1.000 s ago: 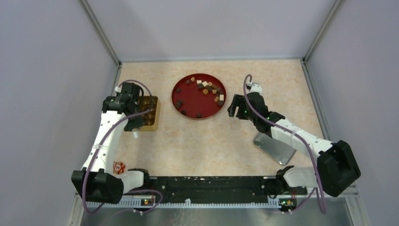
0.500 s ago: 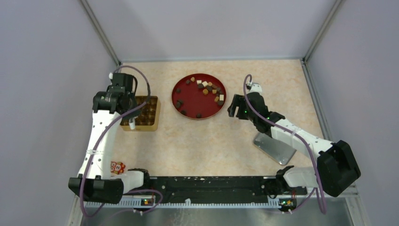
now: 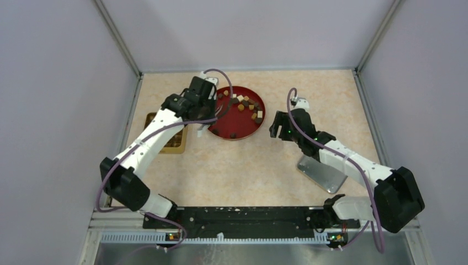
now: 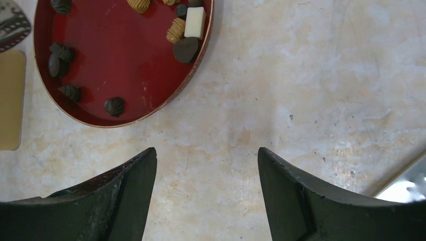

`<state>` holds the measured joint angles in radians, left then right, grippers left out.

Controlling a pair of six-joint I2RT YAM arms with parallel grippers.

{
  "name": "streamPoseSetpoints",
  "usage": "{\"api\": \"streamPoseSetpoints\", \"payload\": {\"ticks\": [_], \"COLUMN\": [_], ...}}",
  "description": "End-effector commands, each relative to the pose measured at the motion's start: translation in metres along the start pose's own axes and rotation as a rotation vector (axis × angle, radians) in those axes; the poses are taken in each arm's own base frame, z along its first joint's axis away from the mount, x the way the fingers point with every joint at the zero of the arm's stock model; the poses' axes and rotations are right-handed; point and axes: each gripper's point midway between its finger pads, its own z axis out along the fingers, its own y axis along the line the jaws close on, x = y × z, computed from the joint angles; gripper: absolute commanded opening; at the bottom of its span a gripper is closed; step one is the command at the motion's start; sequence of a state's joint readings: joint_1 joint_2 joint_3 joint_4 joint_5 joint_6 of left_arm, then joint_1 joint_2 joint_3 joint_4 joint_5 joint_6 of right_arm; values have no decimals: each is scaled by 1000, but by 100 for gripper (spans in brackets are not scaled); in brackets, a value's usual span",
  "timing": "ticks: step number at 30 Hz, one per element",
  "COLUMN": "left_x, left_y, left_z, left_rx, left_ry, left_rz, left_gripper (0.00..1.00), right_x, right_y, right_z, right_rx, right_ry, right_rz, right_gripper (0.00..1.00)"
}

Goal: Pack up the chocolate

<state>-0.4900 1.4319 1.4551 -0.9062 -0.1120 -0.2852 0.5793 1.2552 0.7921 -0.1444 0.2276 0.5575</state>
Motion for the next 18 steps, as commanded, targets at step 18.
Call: {"api": "streamPoseSetpoints", "payload": {"ticks": [18], "left_x": [-22], "left_y": [-50], "left_z": [81], "left_rx": [152], "left_ry": [-22], "left_rz": [45], "left_gripper": [36], "right_x": [-24], "right_y": [-7], "right_z": [-22], "right_rx": [30], "right_ry": [-75], "right_rz": [23], "right_gripper": [72]}}
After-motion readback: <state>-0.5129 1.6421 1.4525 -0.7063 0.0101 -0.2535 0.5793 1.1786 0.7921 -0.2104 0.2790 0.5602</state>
